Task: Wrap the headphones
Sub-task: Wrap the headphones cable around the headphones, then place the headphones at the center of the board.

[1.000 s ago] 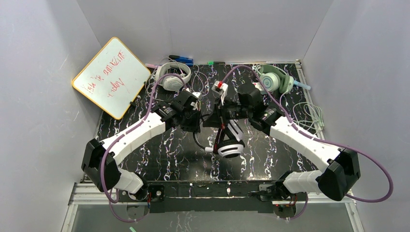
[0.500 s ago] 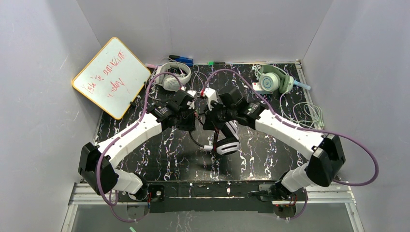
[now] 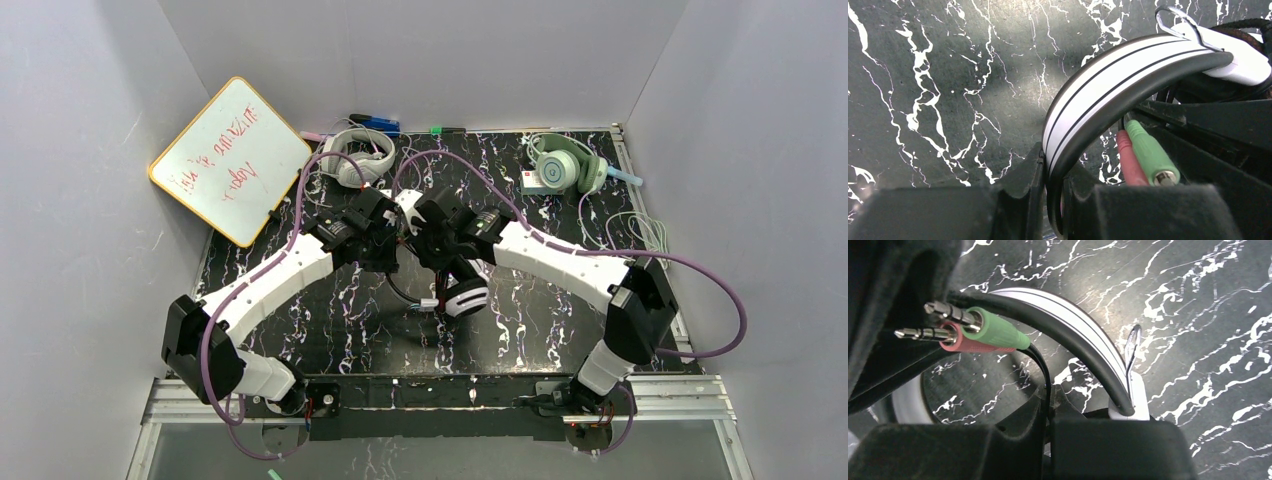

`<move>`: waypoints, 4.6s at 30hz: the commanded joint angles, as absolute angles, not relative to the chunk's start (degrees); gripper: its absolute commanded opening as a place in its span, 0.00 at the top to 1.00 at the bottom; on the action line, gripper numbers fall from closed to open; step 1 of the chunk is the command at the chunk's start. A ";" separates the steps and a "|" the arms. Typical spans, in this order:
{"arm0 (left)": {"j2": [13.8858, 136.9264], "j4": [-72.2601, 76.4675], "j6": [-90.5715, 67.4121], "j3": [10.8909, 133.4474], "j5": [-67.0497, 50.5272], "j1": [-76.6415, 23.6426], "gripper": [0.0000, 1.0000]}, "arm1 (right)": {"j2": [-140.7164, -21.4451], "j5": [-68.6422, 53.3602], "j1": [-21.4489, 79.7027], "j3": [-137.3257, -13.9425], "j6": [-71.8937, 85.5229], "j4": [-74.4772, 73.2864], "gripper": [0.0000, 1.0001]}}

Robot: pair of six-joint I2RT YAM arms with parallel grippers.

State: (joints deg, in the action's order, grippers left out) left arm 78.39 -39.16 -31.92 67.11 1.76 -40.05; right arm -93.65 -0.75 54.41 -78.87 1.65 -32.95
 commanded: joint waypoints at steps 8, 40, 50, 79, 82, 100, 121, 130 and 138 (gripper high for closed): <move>71.35 -29.65 -30.91 72.84 -11.59 -35.34 1.00 | -82.77 0.76 56.70 -65.38 -12.21 -29.19 0.88; 78.80 -44.18 -15.51 85.93 -30.16 -30.76 1.00 | -93.05 6.38 75.27 -71.95 -27.34 -43.18 0.89; 78.31 -44.05 -14.72 85.30 -27.63 -30.76 1.00 | -91.32 8.75 77.15 -73.56 -26.86 -43.63 0.75; 75.63 -40.87 -16.24 80.40 -26.29 -30.85 1.00 | -82.82 -4.24 67.01 -77.20 -20.01 -31.14 0.49; 75.35 -40.79 -16.52 80.63 -26.46 -30.85 1.00 | -84.48 -3.54 67.02 -77.93 -20.70 -31.65 0.55; 75.06 -41.68 -17.15 82.33 -25.90 -30.86 1.00 | -91.57 10.05 65.37 -74.51 -18.10 -36.75 0.86; 76.32 -37.69 -22.15 77.50 -17.57 -30.85 1.00 | -74.32 -2.13 65.21 -77.10 -16.50 -30.06 0.35; 76.64 -37.59 -22.90 77.01 -16.00 -30.85 1.00 | -75.74 -1.57 65.13 -80.80 -12.18 -28.37 0.24; 76.60 -37.53 -22.95 75.90 -13.14 -30.85 1.00 | -74.51 -3.55 64.95 -79.59 -5.08 -20.50 0.24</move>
State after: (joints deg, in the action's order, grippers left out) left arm 78.37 -40.29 -21.56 76.71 -17.41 -32.12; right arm -77.25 0.05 64.60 -78.17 -11.29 -26.20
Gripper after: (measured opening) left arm 0.131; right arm 0.754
